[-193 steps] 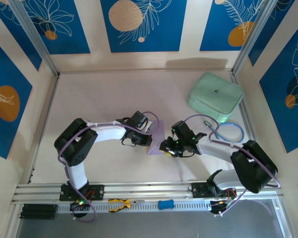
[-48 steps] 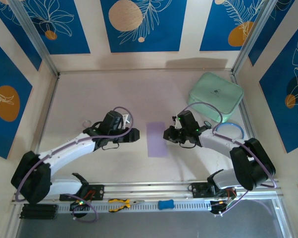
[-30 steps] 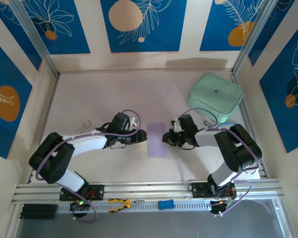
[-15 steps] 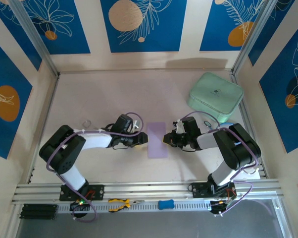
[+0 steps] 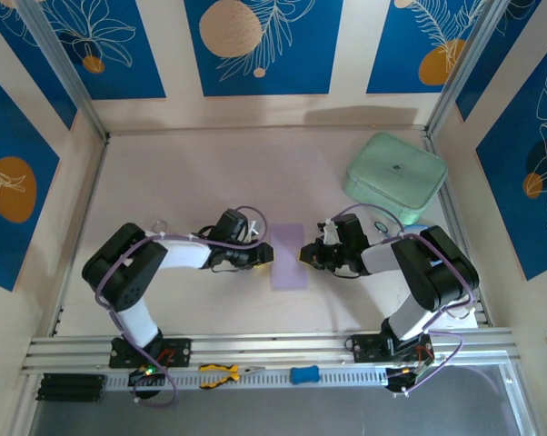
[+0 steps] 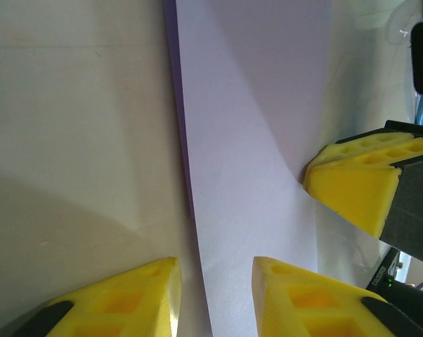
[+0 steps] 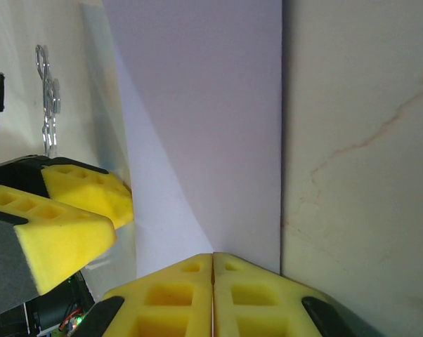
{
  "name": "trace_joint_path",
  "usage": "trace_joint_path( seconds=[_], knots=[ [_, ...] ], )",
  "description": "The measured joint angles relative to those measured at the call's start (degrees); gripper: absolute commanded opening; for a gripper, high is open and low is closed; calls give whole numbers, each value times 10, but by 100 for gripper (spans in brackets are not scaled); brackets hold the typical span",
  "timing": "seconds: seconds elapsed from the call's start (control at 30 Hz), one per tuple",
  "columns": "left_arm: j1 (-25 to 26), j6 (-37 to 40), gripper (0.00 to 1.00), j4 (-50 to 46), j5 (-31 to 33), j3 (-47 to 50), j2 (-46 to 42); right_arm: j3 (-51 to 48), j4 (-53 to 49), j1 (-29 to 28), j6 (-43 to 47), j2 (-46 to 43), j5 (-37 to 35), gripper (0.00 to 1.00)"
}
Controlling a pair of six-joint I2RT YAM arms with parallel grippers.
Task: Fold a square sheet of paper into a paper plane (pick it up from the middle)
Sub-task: Third fold the triangle at the center of the table.
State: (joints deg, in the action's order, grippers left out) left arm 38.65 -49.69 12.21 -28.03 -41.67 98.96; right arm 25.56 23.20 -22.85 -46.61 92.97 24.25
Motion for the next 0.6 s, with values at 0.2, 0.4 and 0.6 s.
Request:
trace_joint_path(
  seconds=[0.2, 0.4, 0.6],
  knots=[
    [1, -2, 28, 9, -5, -3, 9, 0, 0, 0, 0, 0, 0, 10],
    [3, -9, 26, 11, -5, -3, 10, 0, 0, 0, 0, 0, 0, 10],
    [4, -13, 25, 21, -9, -3, 14, 0, 0, 0, 0, 0, 0, 10]
  ],
)
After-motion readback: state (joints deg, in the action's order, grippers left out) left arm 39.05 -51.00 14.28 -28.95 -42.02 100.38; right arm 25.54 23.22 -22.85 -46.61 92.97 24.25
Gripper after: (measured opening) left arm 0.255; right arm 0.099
